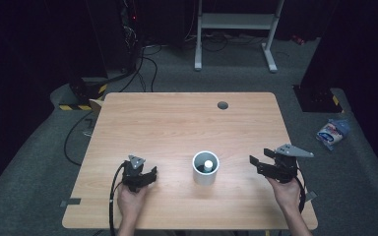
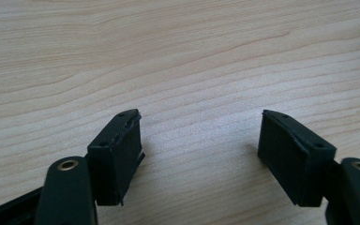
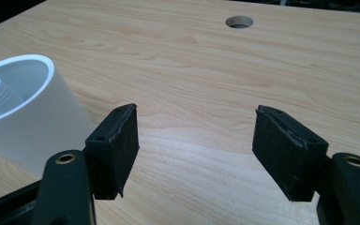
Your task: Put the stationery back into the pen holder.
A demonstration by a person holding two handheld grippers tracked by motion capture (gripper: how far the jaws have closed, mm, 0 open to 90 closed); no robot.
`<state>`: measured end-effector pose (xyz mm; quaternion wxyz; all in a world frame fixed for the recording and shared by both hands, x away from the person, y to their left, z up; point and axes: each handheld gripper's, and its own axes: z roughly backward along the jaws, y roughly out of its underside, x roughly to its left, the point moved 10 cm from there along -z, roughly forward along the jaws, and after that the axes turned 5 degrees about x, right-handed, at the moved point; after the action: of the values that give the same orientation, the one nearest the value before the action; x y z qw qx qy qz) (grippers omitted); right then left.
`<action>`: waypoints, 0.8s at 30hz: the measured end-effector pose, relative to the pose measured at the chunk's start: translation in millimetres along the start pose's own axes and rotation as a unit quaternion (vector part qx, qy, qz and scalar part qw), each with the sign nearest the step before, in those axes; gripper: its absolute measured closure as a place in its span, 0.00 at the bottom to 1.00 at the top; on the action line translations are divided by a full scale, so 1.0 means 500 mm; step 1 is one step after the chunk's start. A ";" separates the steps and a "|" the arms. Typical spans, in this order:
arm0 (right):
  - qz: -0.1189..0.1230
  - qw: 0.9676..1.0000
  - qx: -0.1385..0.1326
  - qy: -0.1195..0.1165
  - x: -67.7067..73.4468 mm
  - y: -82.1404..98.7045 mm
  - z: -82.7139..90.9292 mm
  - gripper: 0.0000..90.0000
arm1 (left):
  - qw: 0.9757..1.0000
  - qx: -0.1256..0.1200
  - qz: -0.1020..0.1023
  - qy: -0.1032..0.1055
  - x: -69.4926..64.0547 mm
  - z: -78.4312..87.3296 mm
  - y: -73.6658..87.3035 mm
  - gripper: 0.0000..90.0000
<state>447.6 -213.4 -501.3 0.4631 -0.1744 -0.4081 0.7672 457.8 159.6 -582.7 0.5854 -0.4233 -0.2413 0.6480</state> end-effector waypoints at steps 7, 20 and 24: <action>-0.002 1.000 0.012 0.007 -0.008 0.012 -0.003 0.35 | 1.000 0.000 0.000 0.000 0.000 0.000 0.000 0.34; -0.006 0.999 0.039 0.019 -0.010 0.046 -0.026 0.34 | 1.000 0.000 0.000 0.001 0.000 0.000 0.000 0.34; -0.007 0.999 0.044 0.022 -0.009 0.057 -0.030 0.36 | 1.000 0.000 0.000 0.000 0.000 0.000 0.000 0.34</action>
<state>443.7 -217.0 -533.3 0.4843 -0.1678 -0.3648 0.7773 457.8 159.5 -582.7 0.5857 -0.4235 -0.2410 0.6477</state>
